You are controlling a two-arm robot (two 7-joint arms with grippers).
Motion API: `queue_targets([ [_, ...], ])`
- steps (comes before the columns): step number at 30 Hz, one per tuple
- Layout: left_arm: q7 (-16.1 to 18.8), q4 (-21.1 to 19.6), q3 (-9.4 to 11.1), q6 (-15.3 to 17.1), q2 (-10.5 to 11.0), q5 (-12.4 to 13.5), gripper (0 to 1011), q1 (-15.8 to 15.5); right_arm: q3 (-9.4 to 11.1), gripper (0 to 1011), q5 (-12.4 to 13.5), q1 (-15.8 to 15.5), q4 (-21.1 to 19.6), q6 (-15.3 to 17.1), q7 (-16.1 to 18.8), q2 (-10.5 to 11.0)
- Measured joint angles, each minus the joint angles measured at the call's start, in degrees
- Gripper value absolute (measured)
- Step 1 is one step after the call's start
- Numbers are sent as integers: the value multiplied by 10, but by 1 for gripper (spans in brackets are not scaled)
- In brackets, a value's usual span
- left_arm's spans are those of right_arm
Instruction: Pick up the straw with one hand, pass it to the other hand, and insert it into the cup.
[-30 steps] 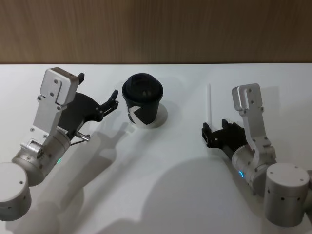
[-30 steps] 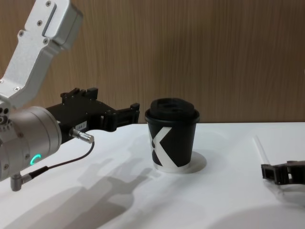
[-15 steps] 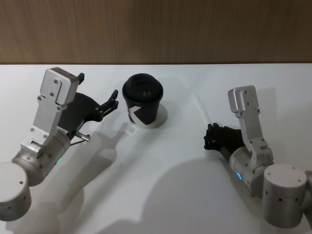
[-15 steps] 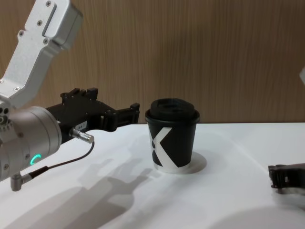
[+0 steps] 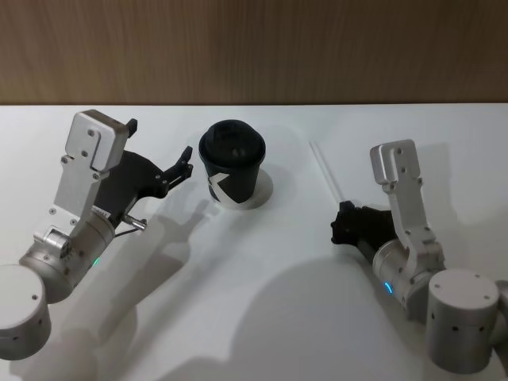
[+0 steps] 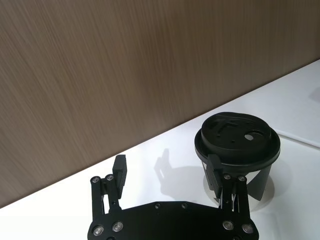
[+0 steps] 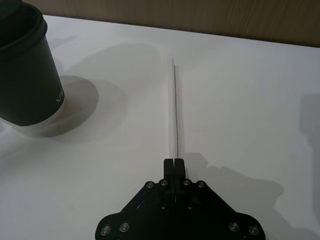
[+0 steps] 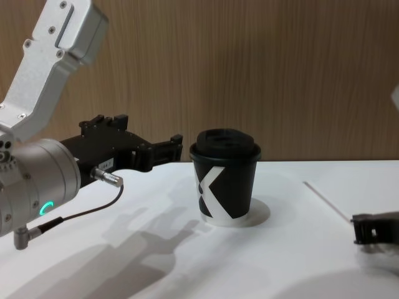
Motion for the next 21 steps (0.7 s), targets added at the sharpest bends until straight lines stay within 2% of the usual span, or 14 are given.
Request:
queue_targets([
  [9,0,0,0,0,0,0,1003,0,10,7,-1,-1,-9,-43,7,2],
  [21,0,0,0,0,0,0,1003,0,30,7,11,12,-20,-122,48,16],
])
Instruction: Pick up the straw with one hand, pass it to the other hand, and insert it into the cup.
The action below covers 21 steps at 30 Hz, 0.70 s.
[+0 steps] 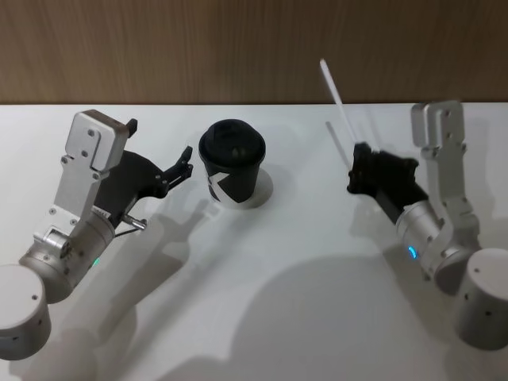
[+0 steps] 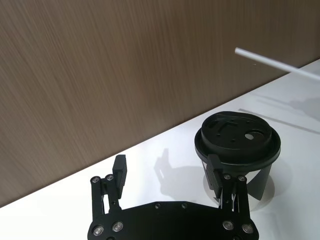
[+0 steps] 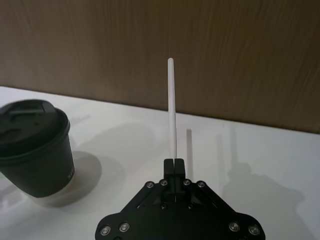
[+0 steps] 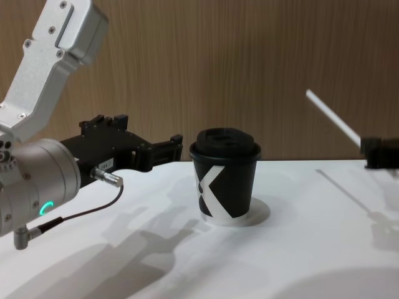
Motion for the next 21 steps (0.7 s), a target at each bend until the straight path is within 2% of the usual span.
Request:
queue_targets([
  [10,0,0,0,0,0,0,1003,0,13,7,23,27,4,-69,56,18],
  [20,0,0,0,0,0,0,1003,0,19,7,75,74,39,-143,141,33],
  [21,0,0,0,0,0,0,1003,0,19,7,75,74,39,-143,141,33],
])
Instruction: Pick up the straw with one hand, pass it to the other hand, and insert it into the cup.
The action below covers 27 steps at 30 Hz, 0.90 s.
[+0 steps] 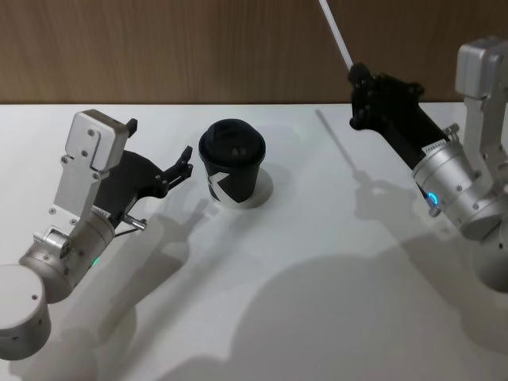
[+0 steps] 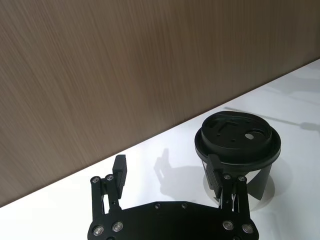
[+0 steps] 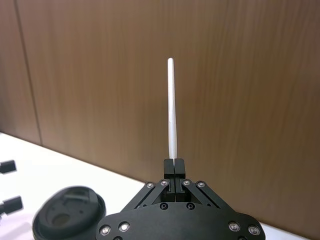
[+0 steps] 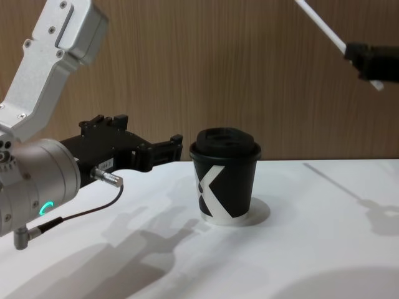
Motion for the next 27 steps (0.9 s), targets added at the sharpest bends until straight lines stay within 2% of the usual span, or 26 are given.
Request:
queue_targets([
  [5,0,0,0,0,0,0,1003,0,0,7,38,32,32,-35,52,2],
  [13,0,0,0,0,0,0,1003,0,-4,7,85,67,74,-65,113,-2],
  [15,0,0,0,0,0,0,1003,0,-6,7,107,83,95,-73,139,-6],
  [19,0,0,0,0,0,0,1003,0,-9,7,131,99,117,-80,165,-12],
  [22,0,0,0,0,0,0,1003,0,-12,7,161,116,144,-81,194,-22],
  [27,0,0,0,0,0,0,1003,0,-16,7,197,133,173,-72,224,-33],
])
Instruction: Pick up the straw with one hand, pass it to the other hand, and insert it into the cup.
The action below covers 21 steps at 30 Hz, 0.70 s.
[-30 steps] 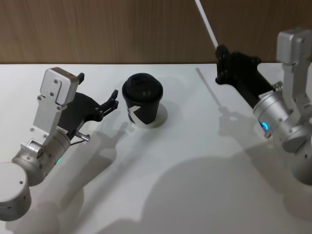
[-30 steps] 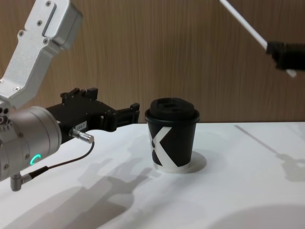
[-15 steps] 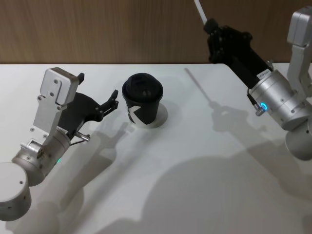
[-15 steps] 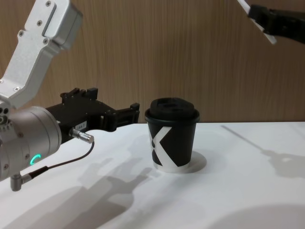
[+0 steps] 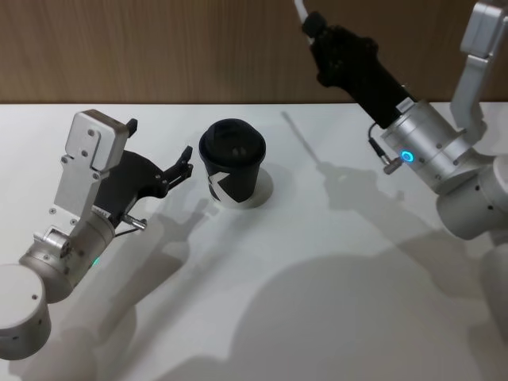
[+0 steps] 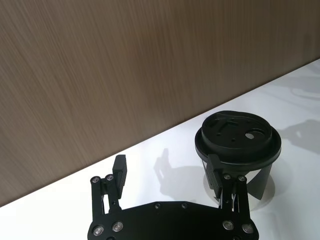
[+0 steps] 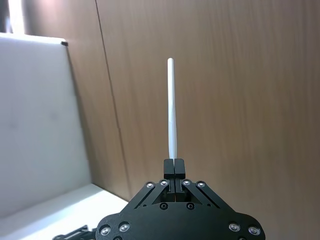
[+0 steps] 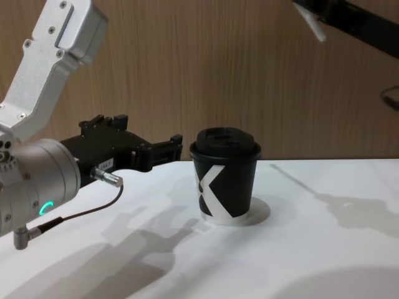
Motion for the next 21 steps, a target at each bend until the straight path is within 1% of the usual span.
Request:
queue_targets([
  [1,0,0,0,0,0,0,1003,0,-1,7,5,3,6,2,4,-2],
  [2,0,0,0,0,0,0,1003,0,-4,7,15,6,13,7,11,-5],
  [10,0,0,0,0,0,0,1003,0,-16,7,49,14,36,27,41,-14],
  [21,0,0,0,0,0,0,1003,0,-24,7,71,6,37,42,53,-11],
])
